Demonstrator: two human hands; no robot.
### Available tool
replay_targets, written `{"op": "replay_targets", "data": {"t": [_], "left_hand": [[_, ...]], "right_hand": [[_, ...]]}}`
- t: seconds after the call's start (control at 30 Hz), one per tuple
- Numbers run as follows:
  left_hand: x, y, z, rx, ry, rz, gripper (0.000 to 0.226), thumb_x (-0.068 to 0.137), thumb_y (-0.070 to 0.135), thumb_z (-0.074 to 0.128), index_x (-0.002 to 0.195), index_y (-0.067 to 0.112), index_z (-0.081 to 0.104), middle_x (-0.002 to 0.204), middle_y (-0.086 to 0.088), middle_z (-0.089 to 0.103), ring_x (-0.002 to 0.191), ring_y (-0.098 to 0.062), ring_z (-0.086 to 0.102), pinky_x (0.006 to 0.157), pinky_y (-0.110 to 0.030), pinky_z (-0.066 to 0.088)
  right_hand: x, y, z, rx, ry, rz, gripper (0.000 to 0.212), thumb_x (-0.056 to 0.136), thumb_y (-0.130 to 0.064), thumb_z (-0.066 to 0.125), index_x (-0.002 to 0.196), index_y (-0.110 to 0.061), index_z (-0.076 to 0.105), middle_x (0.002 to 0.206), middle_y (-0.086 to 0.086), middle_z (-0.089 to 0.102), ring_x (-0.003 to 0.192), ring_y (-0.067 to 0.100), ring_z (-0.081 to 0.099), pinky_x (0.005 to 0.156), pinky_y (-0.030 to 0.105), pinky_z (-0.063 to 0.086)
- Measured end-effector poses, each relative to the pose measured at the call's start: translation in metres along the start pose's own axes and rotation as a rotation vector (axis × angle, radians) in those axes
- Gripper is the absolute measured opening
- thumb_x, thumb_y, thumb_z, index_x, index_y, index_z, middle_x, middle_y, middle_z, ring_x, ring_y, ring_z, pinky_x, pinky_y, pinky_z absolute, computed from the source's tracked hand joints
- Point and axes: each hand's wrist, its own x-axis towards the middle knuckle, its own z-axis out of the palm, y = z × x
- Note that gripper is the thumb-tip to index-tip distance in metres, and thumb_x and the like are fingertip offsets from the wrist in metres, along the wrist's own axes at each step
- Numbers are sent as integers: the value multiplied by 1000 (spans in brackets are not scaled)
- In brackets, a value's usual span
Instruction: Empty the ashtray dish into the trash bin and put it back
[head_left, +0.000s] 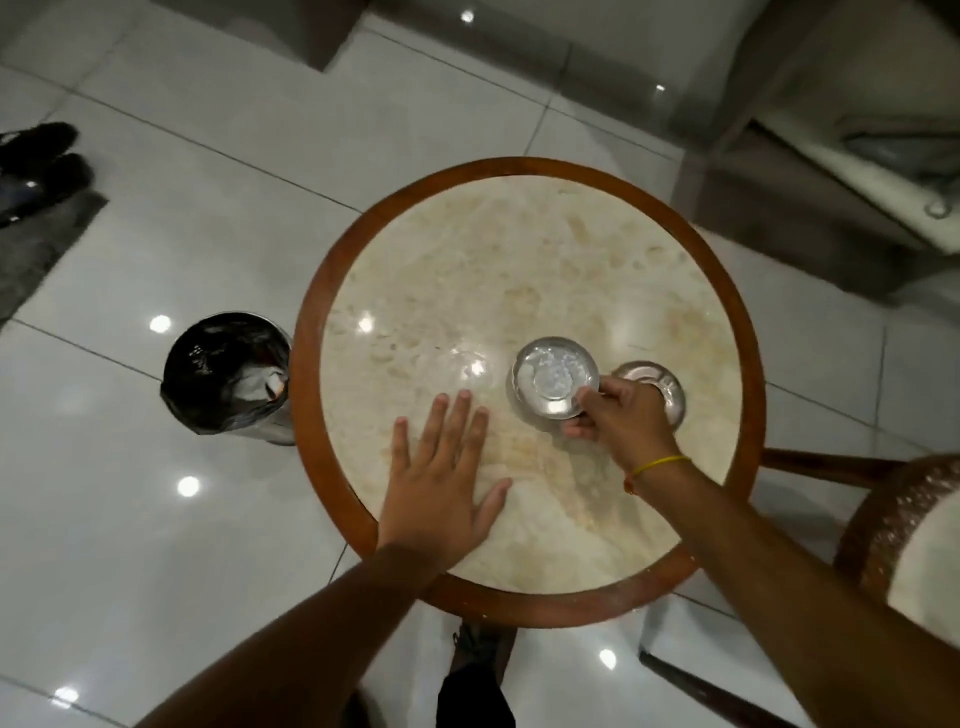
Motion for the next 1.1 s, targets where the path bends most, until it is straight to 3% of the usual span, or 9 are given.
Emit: {"op": "replay_targets", "data": {"t": [0.13, 0.27, 0.37, 0.43, 0.57, 0.67, 0.8, 1.0, 1.1], "left_hand": [[-1, -1, 1, 0, -21, 2, 88, 108, 71, 30, 177, 19, 12, 185, -6, 1, 172, -28, -2, 134, -67, 10], [1, -1, -1, 11, -47, 1, 89, 108, 72, 24, 177, 18, 10, 185, -6, 0, 171, -28, -4, 134, -66, 8], [1, -1, -3, 14, -54, 2, 89, 108, 74, 21, 177, 19, 8, 185, -6, 0, 171, -29, -3, 134, -66, 7], [1, -1, -4, 14, -60, 2, 89, 108, 74, 21, 177, 19, 7, 185, -6, -1, 171, -29, -2, 135, -66, 7], [1, -1, -3, 22, -67, 4, 90, 108, 73, 25, 177, 19, 5, 185, -6, -2, 171, -29, -4, 135, -65, 7], [1, -2, 0, 22, -62, 7, 89, 108, 71, 28, 177, 18, 7, 185, -6, -1, 171, -28, -3, 134, -66, 9], [2, -3, 0, 25, -56, 9, 89, 108, 71, 28, 177, 18, 10, 185, -6, 0, 172, -28, -2, 134, -66, 8], [4, 1, -11, 38, -122, 4, 89, 107, 72, 26, 177, 18, 11, 185, -8, 2, 171, -31, 0, 134, -66, 7], [9, 10, -39, 54, -243, -3, 91, 105, 76, 13, 176, 22, -5, 183, -7, -17, 170, -30, -12, 134, -67, 9]], "right_hand": [[-16, 20, -12, -65, 102, -39, 14, 95, 0, 59, 92, -5, 72, 85, 21, 76, 59, 29, 75, 66, 42, 65], [-26, 27, -9, -315, 225, -179, 8, 90, -8, 61, 89, -2, 67, 77, 22, 71, 61, 20, 74, 59, 29, 61], [-31, 29, -2, -297, 268, -225, 3, 92, -7, 64, 91, -9, 66, 61, 2, 59, 52, -4, 66, 51, 9, 50], [-32, 29, 2, -314, 277, -236, 5, 92, -10, 65, 96, -12, 68, 63, -2, 59, 59, 5, 67, 62, 23, 58], [-35, 37, 2, -535, 340, -378, 10, 94, -13, 59, 99, -7, 65, 85, 12, 64, 80, 24, 60, 77, 42, 53], [-51, 53, 4, -657, 330, -465, 40, 95, -15, 57, 134, -6, 57, 124, 13, 59, 115, 24, 56, 100, 37, 50], [-63, 79, 7, -956, 322, -451, 63, 93, -30, 49, 152, -11, 38, 157, 12, 36, 144, 31, 36, 112, 46, 39], [-73, 87, 10, -1113, 206, -385, 69, 103, -39, 34, 162, -8, 15, 171, 11, 16, 157, 31, 19, 125, 51, 25], [-86, 61, 3, -1118, 175, -363, 73, 104, -43, 35, 163, -10, 8, 173, 10, 6, 159, 29, 11, 125, 50, 25]]}}
